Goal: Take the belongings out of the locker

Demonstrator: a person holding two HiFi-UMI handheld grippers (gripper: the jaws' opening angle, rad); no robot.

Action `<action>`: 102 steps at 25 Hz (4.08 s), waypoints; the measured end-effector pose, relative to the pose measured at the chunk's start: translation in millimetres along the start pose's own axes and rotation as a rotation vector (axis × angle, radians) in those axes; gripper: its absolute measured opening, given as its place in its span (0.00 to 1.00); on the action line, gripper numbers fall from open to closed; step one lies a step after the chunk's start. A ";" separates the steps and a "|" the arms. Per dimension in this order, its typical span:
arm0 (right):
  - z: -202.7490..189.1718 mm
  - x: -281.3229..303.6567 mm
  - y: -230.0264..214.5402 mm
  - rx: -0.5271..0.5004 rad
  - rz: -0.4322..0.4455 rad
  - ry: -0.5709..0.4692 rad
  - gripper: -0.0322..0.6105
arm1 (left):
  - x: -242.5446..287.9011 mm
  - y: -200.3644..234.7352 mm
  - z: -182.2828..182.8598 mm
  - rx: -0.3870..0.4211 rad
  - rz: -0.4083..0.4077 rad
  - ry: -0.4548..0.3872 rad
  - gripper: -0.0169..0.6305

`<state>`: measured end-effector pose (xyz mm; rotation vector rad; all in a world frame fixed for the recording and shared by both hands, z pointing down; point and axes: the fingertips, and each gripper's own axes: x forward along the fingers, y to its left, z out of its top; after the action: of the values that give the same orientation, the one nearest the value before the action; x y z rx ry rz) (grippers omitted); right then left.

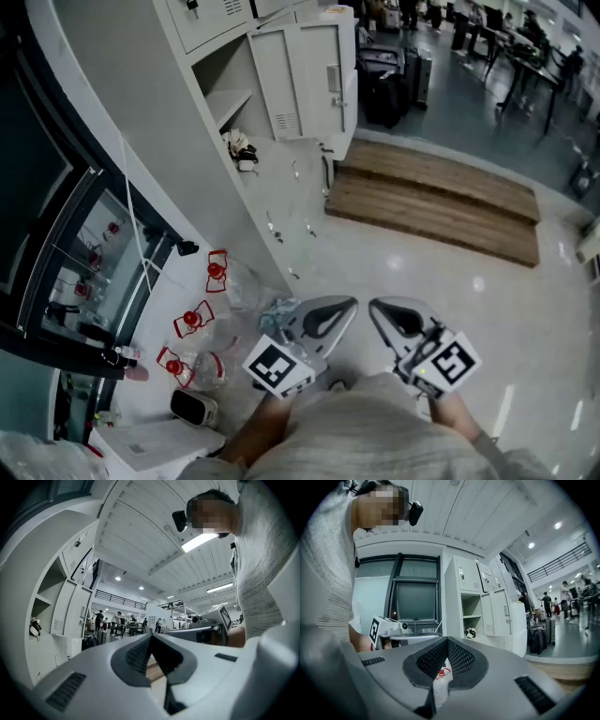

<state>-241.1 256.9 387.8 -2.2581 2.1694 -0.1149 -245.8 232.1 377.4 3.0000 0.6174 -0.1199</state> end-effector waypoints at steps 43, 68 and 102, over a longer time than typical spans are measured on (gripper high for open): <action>15.4 104.9 -160.1 0.085 0.136 -0.032 0.05 | 110.5 143.6 -4.1 -0.040 0.107 0.025 0.03; 24.8 162.9 -277.2 0.018 0.392 0.037 0.05 | 209.5 237.8 0.9 0.024 0.306 0.041 0.03; 55.1 425.8 -317.6 -0.055 0.591 0.036 0.05 | 141.8 507.1 18.9 0.064 0.733 -0.022 0.03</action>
<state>95.5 -157.5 371.0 -1.5475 2.7725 -0.0888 84.1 -178.7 375.5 3.0546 -0.5090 -0.1227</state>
